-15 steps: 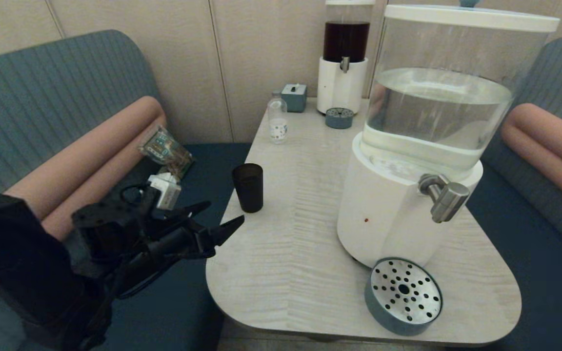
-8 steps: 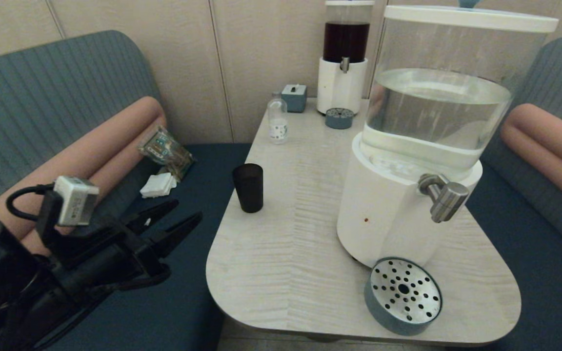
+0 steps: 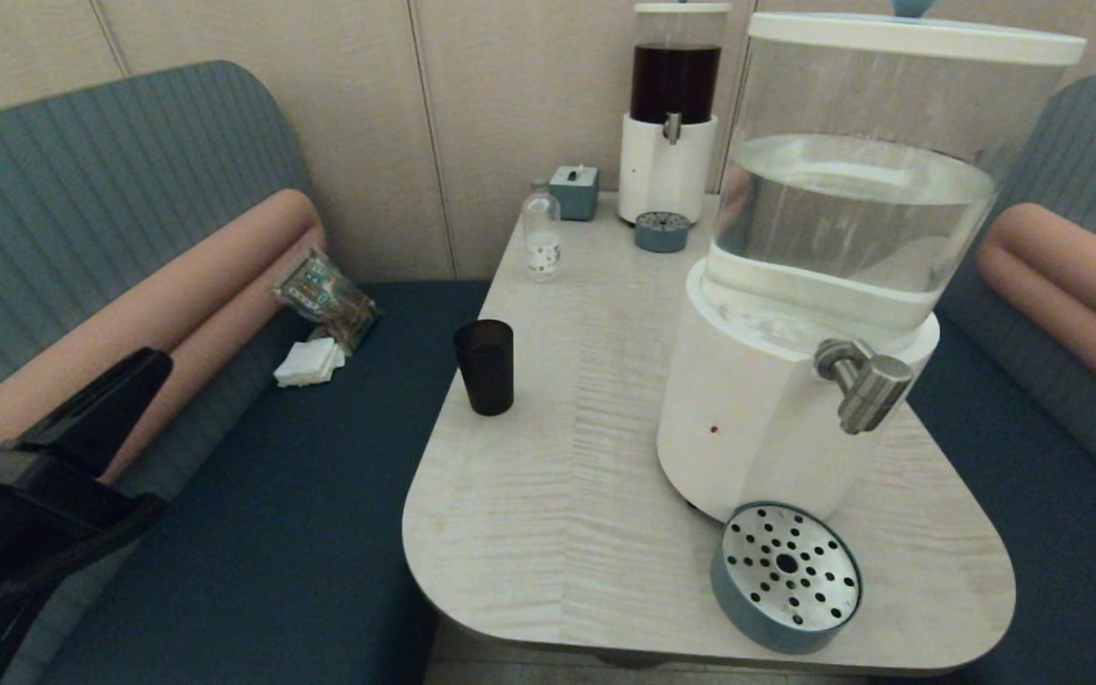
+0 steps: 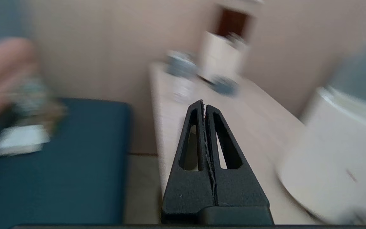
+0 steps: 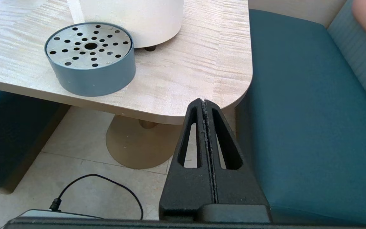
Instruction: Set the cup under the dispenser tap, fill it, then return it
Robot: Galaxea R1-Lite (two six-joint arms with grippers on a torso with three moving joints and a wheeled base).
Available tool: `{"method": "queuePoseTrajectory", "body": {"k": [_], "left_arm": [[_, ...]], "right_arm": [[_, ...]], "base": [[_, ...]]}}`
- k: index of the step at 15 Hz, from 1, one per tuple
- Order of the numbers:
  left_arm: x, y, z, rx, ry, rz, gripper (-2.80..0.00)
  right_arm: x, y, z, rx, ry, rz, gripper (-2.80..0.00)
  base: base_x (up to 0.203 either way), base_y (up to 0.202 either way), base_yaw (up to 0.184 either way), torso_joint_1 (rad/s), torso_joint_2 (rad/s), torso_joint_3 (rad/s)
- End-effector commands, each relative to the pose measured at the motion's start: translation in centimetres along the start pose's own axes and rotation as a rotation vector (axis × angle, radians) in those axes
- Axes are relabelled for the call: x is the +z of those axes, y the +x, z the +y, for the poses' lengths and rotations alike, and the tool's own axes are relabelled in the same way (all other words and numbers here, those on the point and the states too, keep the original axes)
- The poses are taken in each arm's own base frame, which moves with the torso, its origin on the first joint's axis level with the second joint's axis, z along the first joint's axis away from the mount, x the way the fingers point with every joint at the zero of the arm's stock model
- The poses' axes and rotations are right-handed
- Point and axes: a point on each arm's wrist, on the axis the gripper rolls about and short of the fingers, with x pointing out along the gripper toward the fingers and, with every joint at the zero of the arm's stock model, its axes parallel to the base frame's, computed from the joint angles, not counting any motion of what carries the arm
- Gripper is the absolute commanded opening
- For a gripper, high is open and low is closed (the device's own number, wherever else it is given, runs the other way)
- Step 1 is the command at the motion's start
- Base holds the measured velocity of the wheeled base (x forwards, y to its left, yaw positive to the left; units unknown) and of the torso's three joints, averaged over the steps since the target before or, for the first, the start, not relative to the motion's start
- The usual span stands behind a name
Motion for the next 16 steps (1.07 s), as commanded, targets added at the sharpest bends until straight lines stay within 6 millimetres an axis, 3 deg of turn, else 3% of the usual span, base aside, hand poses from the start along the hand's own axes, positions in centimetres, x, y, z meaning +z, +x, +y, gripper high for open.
{"method": "queuePoseTrajectory", "body": {"k": [1,6,11,14,16], "left_arm": [[1.6,-2.1,0.3,0.054,-0.015,-0.103,-2.80],[4.0,-7.5,0.4,0.140,0.013,-0.262,-2.80],[5.1,-12.4,-0.6,0.145,0.032,-0.224,-2.80],[4.1,-15.9,-0.9,0.115,0.064,-0.154,-2.80],[2.1,-18.0,-0.7,0.121,0.130,-0.068,-2.80]], "right_arm": [[0.0,0.0,0.0,0.001,-0.001,-0.004,-2.80],[0.0,0.0,0.0,0.001,-0.001,-0.004,-2.80],[0.0,0.0,0.0,0.001,-0.001,-0.004,-2.80],[0.0,0.0,0.0,0.001,-0.001,-0.004,-2.80],[0.0,0.0,0.0,0.001,-0.001,-0.004,-2.80]], "base": [[0.000,0.000,0.000,0.000,0.00,0.000],[0.000,0.000,0.000,0.000,0.00,0.000],[0.000,0.000,0.000,0.000,0.00,0.000],[0.000,0.000,0.000,0.000,0.00,0.000],[0.000,0.000,0.000,0.000,0.00,0.000]]}}
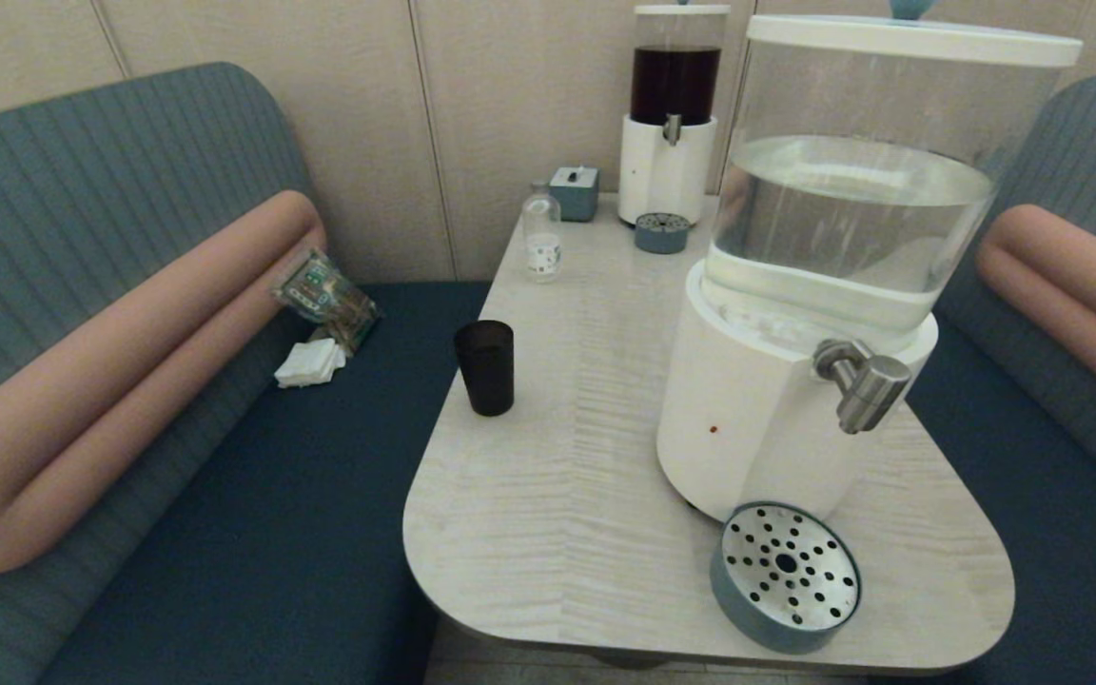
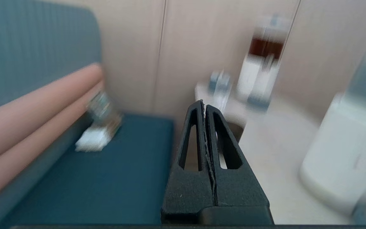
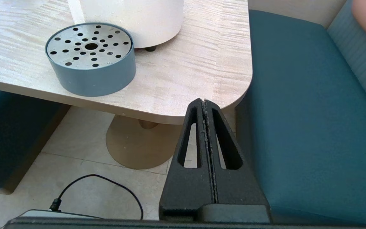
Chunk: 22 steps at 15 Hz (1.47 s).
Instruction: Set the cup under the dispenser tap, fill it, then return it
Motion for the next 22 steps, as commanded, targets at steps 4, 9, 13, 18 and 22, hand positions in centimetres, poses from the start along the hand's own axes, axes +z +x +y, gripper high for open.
{"method": "queuePoseTrajectory", "body": {"k": [4,9,13,18,22], "left_arm": [[-6.0,-2.5,1.1,0.077,0.166,0.172,-2.80],[-7.6,-2.9,1.4,0.074,0.179,0.317,-2.80],[-8.3,-3.3,1.4,0.049,0.158,0.429,-2.80],[-8.3,-3.1,1.4,0.060,0.136,0.386,-2.80],[-8.3,-3.1,1.4,0.060,0.136,0.386,-2.80]], "right_arm": [[0.0,0.0,0.0,0.000,-0.001,-0.003,-2.80],[0.0,0.0,0.0,0.000,-0.001,-0.003,-2.80],[0.0,0.0,0.0,0.000,-0.001,-0.003,-2.80],[0.0,0.0,0.0,0.000,-0.001,-0.003,-2.80],[0.0,0.0,0.0,0.000,-0.001,-0.003,-2.80]], "base": [[0.000,0.000,0.000,0.000,0.00,0.000],[0.000,0.000,0.000,0.000,0.00,0.000],[0.000,0.000,0.000,0.000,0.00,0.000],[0.000,0.000,0.000,0.000,0.00,0.000],[0.000,0.000,0.000,0.000,0.00,0.000]]}}
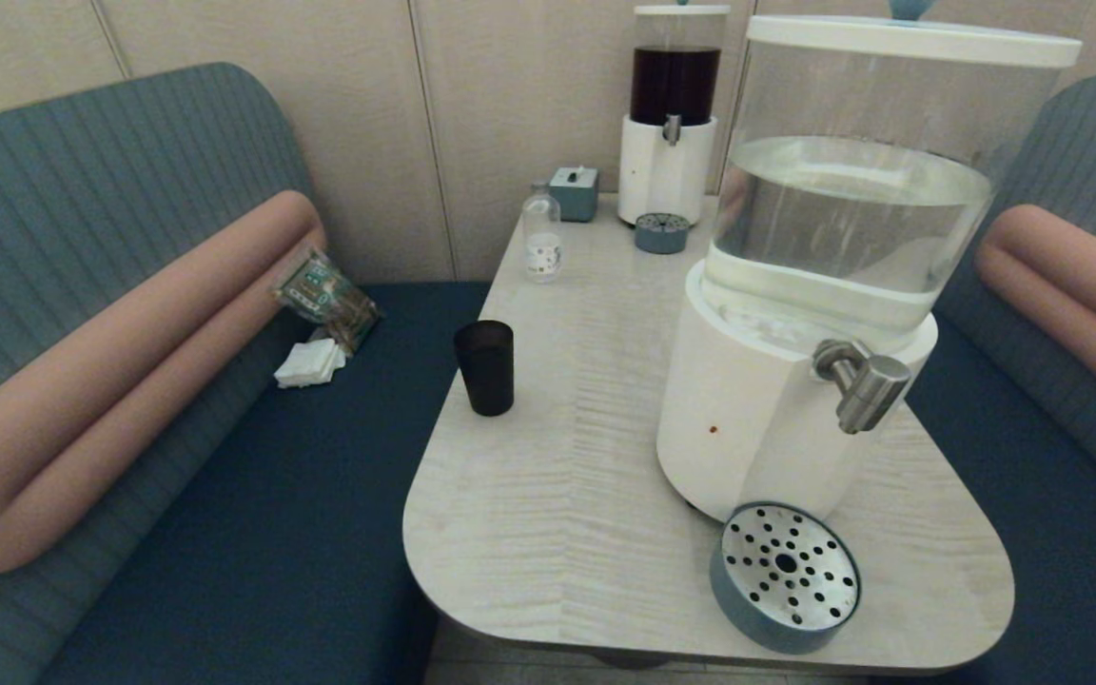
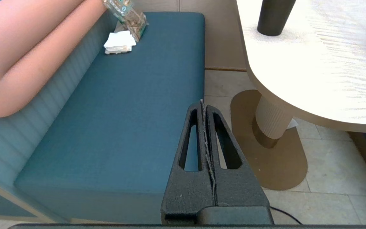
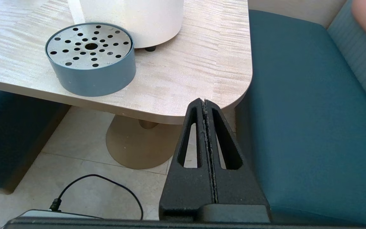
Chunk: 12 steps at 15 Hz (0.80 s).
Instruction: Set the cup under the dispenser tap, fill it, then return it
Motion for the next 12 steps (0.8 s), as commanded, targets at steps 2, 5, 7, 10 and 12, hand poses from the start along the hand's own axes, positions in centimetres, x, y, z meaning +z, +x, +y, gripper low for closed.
{"method": "queuePoseTrajectory", "body": {"k": [2,5,7,10,12], "left_arm": [[0.01,0.01,0.00,0.001,0.000,-0.001,-2.80],[0.01,0.01,0.00,0.001,0.000,-0.001,-2.80],[0.01,0.01,0.00,0.001,0.000,-0.001,-2.80],[0.01,0.01,0.00,0.000,0.000,-0.001,-2.80],[0.01,0.01,0.00,0.001,0.000,-0.001,-2.80]], "right_arm": [[-0.01,-0.03,0.00,0.000,-0.002,-0.003,-2.80],[-0.01,-0.03,0.00,0.000,-0.001,-0.003,-2.80],[0.03,-0.02,0.00,-0.001,-0.005,-0.001,-2.80],[-0.01,-0.03,0.00,0.000,-0.001,-0.003,-2.80],[-0.01,-0.03,0.00,0.000,-0.001,-0.003,-2.80]], "base": [[0.000,0.000,0.000,0.000,0.00,0.000],[0.000,0.000,0.000,0.000,0.00,0.000],[0.000,0.000,0.000,0.000,0.00,0.000],[0.000,0.000,0.000,0.000,0.00,0.000],[0.000,0.000,0.000,0.000,0.00,0.000]]}}
